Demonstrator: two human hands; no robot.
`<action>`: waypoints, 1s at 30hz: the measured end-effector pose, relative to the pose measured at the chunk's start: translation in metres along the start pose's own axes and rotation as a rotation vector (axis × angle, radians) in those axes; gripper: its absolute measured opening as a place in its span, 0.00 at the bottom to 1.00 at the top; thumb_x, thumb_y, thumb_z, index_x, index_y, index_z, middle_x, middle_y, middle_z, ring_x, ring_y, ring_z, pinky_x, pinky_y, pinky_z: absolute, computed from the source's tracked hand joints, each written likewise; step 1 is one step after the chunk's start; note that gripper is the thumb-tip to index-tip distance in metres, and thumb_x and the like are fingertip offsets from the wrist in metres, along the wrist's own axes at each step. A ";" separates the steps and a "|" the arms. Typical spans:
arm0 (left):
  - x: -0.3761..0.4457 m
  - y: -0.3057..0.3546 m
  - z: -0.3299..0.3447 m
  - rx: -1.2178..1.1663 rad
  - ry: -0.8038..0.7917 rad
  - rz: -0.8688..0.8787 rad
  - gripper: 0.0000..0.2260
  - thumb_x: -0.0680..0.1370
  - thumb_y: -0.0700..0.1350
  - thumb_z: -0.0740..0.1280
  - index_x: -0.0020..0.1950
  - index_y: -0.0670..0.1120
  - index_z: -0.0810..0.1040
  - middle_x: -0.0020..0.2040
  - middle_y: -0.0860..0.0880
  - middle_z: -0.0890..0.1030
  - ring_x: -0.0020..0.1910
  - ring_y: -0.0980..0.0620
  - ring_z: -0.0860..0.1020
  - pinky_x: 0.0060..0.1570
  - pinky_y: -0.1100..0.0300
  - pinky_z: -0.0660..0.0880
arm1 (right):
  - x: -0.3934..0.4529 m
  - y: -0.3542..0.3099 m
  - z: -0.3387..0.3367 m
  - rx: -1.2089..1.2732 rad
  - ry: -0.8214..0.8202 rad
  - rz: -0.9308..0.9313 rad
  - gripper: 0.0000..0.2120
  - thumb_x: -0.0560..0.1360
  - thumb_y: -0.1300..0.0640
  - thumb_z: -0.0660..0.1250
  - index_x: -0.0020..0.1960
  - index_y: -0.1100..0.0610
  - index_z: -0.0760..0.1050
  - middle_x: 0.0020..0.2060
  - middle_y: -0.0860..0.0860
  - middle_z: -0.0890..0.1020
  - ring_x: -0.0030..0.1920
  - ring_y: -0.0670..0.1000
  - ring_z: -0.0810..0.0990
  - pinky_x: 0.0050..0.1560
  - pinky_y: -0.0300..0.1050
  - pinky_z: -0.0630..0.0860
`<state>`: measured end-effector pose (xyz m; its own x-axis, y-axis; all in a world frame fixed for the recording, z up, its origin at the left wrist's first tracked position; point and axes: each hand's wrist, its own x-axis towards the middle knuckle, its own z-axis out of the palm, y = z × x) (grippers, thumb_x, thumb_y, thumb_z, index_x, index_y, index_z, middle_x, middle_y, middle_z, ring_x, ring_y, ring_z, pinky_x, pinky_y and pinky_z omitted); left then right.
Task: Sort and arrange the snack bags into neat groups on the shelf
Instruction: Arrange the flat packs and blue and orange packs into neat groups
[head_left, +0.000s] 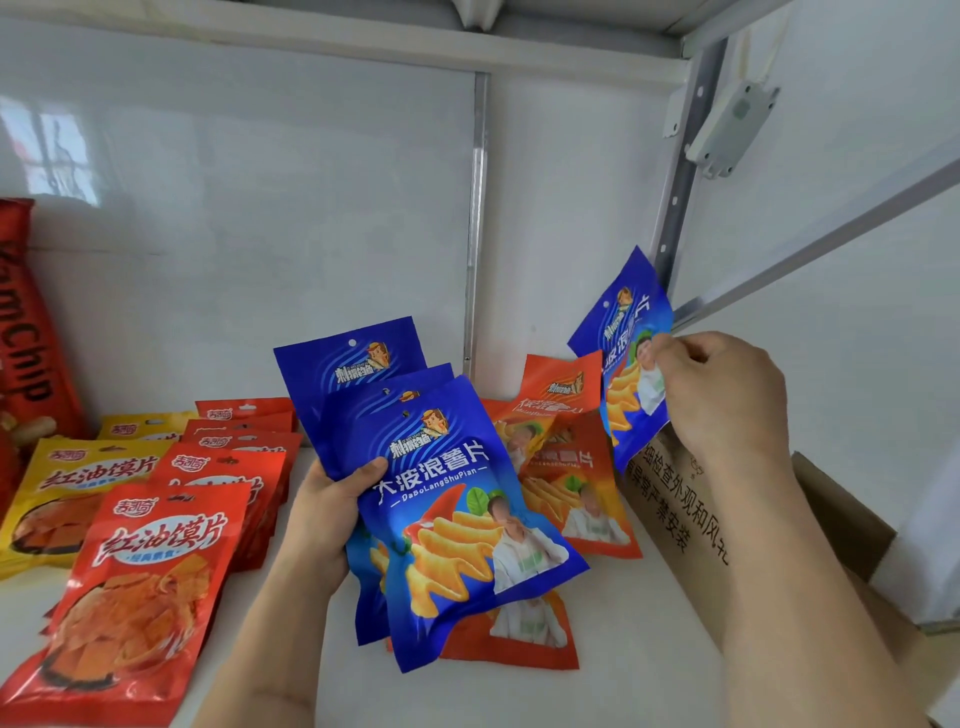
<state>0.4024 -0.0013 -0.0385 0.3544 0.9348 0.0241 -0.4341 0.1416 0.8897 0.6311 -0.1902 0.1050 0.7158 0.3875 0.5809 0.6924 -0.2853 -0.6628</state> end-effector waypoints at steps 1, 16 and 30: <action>0.001 0.000 -0.002 -0.009 0.008 0.004 0.13 0.77 0.40 0.72 0.60 0.49 0.77 0.51 0.45 0.87 0.46 0.43 0.86 0.43 0.48 0.82 | -0.002 -0.001 -0.001 0.022 0.028 -0.013 0.15 0.79 0.44 0.64 0.50 0.57 0.76 0.42 0.50 0.80 0.41 0.47 0.79 0.31 0.35 0.68; 0.001 0.002 -0.005 -0.043 0.013 -0.062 0.10 0.78 0.40 0.72 0.57 0.49 0.77 0.48 0.45 0.87 0.43 0.44 0.86 0.41 0.49 0.82 | -0.055 0.051 0.055 -0.284 -0.416 0.331 0.21 0.75 0.33 0.59 0.46 0.52 0.73 0.45 0.51 0.80 0.48 0.56 0.79 0.46 0.49 0.74; -0.004 0.004 0.003 -0.045 -0.001 -0.060 0.12 0.78 0.41 0.72 0.60 0.47 0.77 0.50 0.44 0.87 0.46 0.42 0.86 0.47 0.45 0.82 | -0.068 0.040 0.065 -0.031 -0.543 0.289 0.25 0.68 0.31 0.69 0.40 0.54 0.73 0.36 0.48 0.81 0.37 0.50 0.81 0.42 0.50 0.78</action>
<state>0.4019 -0.0058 -0.0339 0.3815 0.9239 -0.0286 -0.4485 0.2121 0.8683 0.6040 -0.1708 0.0083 0.7322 0.6792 0.0508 0.4852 -0.4677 -0.7388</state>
